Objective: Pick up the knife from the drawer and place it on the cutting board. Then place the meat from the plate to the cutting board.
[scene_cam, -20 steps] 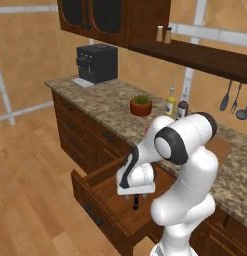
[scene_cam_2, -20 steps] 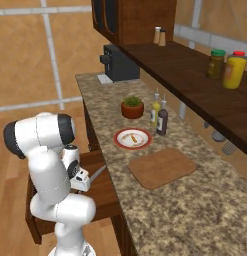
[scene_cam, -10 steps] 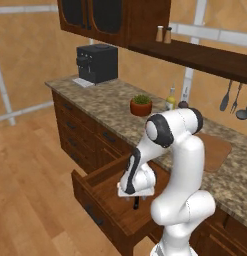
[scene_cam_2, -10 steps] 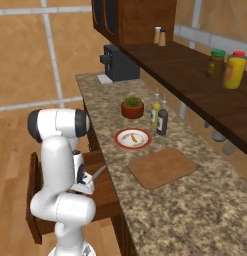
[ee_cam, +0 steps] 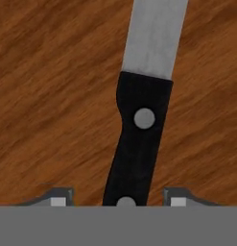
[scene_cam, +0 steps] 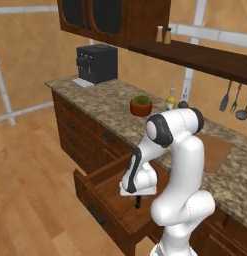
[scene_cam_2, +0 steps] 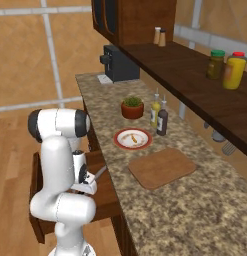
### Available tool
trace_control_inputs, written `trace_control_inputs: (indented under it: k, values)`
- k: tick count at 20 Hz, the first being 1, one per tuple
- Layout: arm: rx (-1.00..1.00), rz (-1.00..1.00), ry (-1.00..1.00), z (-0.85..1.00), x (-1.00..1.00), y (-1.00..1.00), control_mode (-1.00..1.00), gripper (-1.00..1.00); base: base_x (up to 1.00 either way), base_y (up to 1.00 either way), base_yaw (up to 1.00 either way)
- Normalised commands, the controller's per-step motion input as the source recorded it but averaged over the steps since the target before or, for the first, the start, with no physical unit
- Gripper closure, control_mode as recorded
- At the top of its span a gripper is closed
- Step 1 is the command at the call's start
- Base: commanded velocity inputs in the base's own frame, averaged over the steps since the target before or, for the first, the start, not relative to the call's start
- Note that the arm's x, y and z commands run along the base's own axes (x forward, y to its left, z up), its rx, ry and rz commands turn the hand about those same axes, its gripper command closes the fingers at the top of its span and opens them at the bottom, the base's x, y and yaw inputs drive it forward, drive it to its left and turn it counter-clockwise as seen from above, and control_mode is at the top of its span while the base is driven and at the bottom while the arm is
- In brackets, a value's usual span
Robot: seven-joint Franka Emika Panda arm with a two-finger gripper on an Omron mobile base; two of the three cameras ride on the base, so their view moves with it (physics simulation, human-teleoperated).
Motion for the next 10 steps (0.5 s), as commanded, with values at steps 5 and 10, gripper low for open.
trace_control_inputs:
  k: [5,10]
  values:
    - [0.00,0.00,0.00,0.04,-0.34,0.21,-1.00,1.00,0.00,0.00,0.00]
    - [0.04,0.01,-0.01,0.84,-0.09,0.29,-1.00,1.00,0.00,0.00,0.00]
